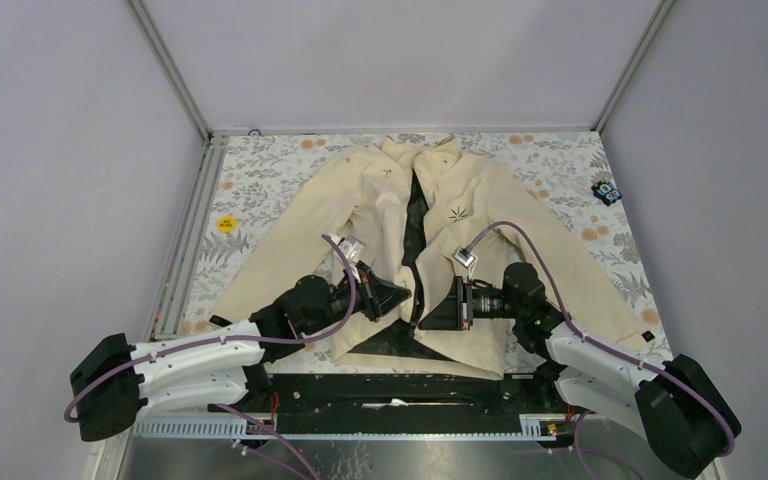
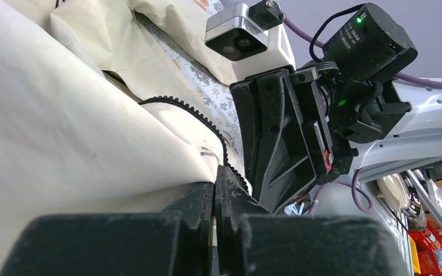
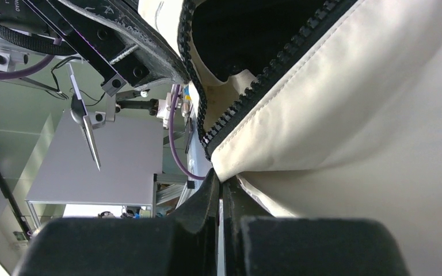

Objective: Zip up the jacket

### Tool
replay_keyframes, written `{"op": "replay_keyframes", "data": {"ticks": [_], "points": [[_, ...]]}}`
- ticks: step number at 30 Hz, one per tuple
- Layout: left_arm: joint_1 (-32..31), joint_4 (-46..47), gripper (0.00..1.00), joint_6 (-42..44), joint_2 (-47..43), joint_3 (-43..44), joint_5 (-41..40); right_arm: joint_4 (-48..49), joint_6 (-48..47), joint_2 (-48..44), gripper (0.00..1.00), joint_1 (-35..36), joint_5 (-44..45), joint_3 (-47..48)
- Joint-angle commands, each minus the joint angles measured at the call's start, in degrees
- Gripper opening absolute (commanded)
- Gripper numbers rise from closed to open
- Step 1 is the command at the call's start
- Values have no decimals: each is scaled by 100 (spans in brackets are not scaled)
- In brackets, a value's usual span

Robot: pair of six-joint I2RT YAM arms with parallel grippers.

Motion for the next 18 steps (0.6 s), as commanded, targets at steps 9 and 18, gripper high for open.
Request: {"op": "replay_keyframes", "data": {"ticks": [9,18], "points": [[-68,354,0,11,69,63,-99,333,229,-119,0,-7,426,94],[-99,138,0,85,-59,67,-291,438,370,-132,0,-12,495,53]]}}
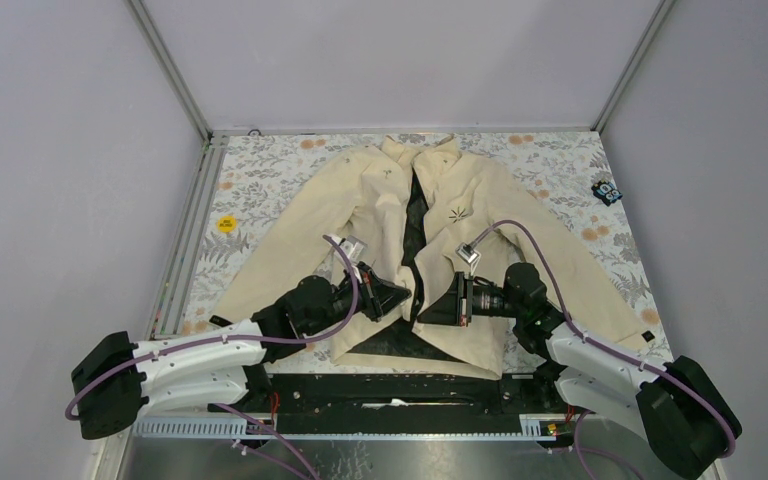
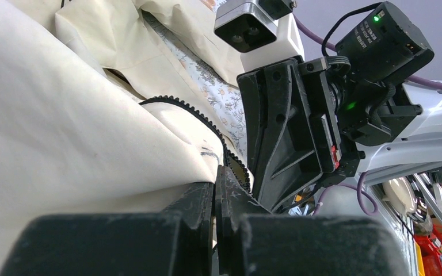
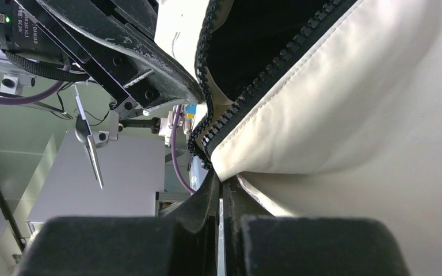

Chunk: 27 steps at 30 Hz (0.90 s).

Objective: Zip up the jacket

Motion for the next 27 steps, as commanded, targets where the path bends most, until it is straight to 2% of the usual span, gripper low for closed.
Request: {"op": "replay_keyframes", "data": {"ticks": [1,7,17,27], "points": [[-55,60,0,108,-137,113,-153,211,93,-86,0,-8,80,73],[-82,-23,0,123,17,251,18,-98,45,-135,0,-18,67,105],[-129,-901,0,672,-31,659,-222,-798,-266,-15,0,-47,-105,391],[-319,-873,0,602,494,821,-237,-893,-407,72,0,-44,-220,518]]}}
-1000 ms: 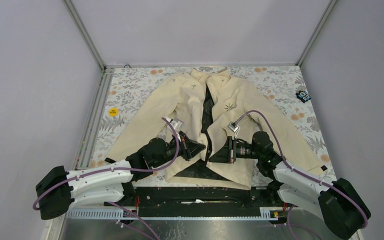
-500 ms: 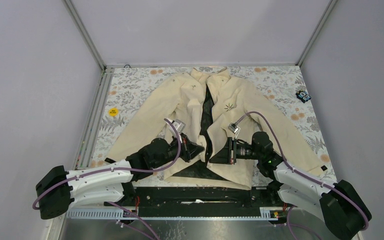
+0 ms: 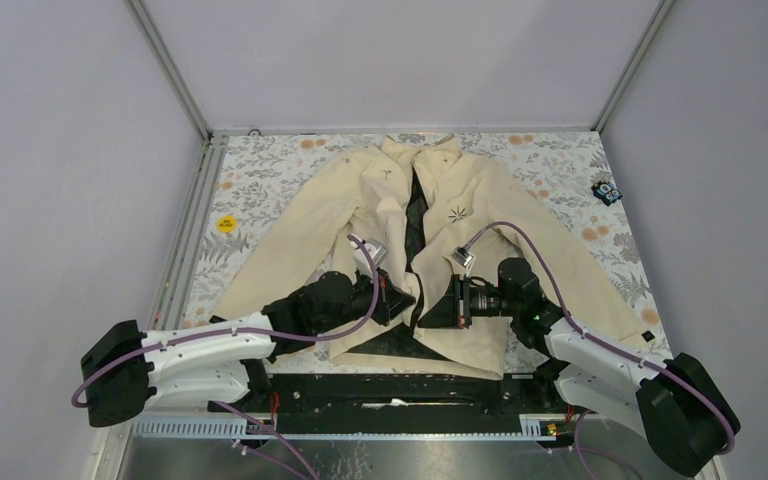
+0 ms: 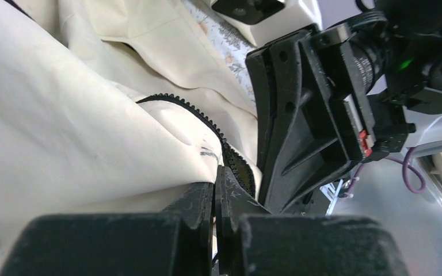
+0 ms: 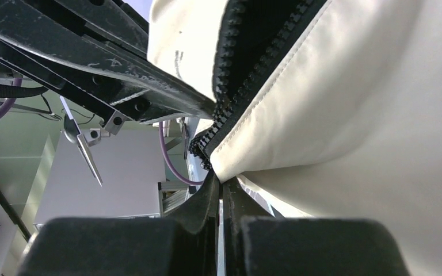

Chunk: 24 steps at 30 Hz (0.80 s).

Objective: Zip up the jacket

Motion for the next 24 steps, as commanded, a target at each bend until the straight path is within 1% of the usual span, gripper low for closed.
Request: {"op": "replay_keyframes", "data": {"ticks": [1,6,8,9,12,14,16,18,22,24], "points": [[-91,95,0,83,35,205,-213,65,-120,-76,0,-38,-106,242],[-88,-63,0,3,-103,189,-565,-155,-203,-173,0,-38,-89,207],[-87,-125,0,-46,-50,279,-515,-164,-203,-161,0,-37,-56,201],[-87,-133,2,-89,-16,321,-455,-163,-203,-140,0,-38,-55,212],[-87,-130,21,-310,0,352,-283,-237,-276,-151,0,-38,8,254],[-64,-66,34,-523,-119,225,-215,-300,-344,-180,0,-44,57,252],[34,99,44,-818,-308,46,26,-296,-361,-175,0,-45,77,230],[145,217,49,-1103,-385,-100,330,-263,-353,-159,0,-38,71,218],[194,257,52,-1546,-319,-207,661,-124,-305,-162,0,-40,50,234],[222,280,56,-1766,-299,-269,766,-108,-305,-180,0,-45,52,258]]}}
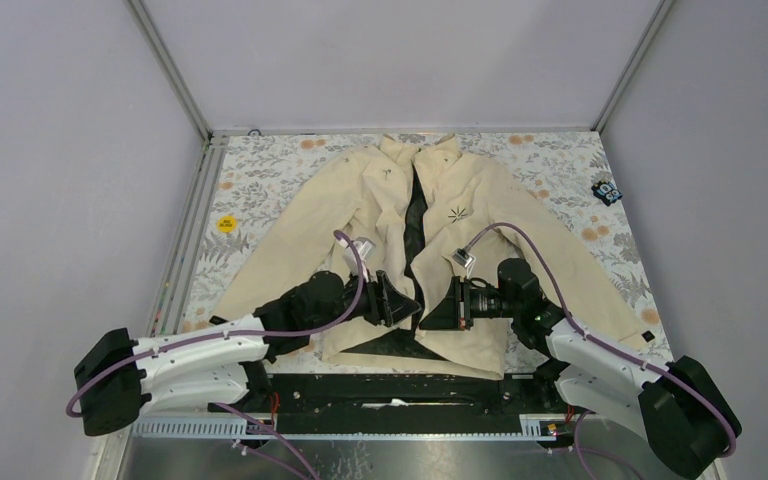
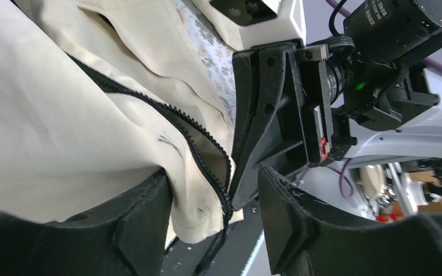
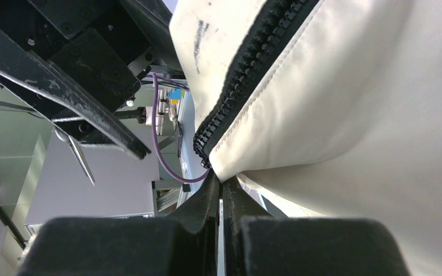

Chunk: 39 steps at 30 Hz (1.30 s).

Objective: Zip up the jacket

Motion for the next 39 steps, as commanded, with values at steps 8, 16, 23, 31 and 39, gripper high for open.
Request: {"op": "replay_keyframes", "data": {"ticks": [8,16,23,31,39], "points": [[371,561,53,-1643,81,-396,1069,240,-71,-106,0,-34,33,264],[567,809,39,-2024,-6,-615,1432,251,-75,-115,0,-40,30,272],[653,1194,32,-2143,-19,-709,1690,250,-84,-81,0,-35,34,278],[733,1063,30,-2092,-125,-705,1769,202,-84,-98,0,-36,39,317],[734,1133,15,-1844,65,-565,2000,206,-22,-85,0,-40,86,361]]}}
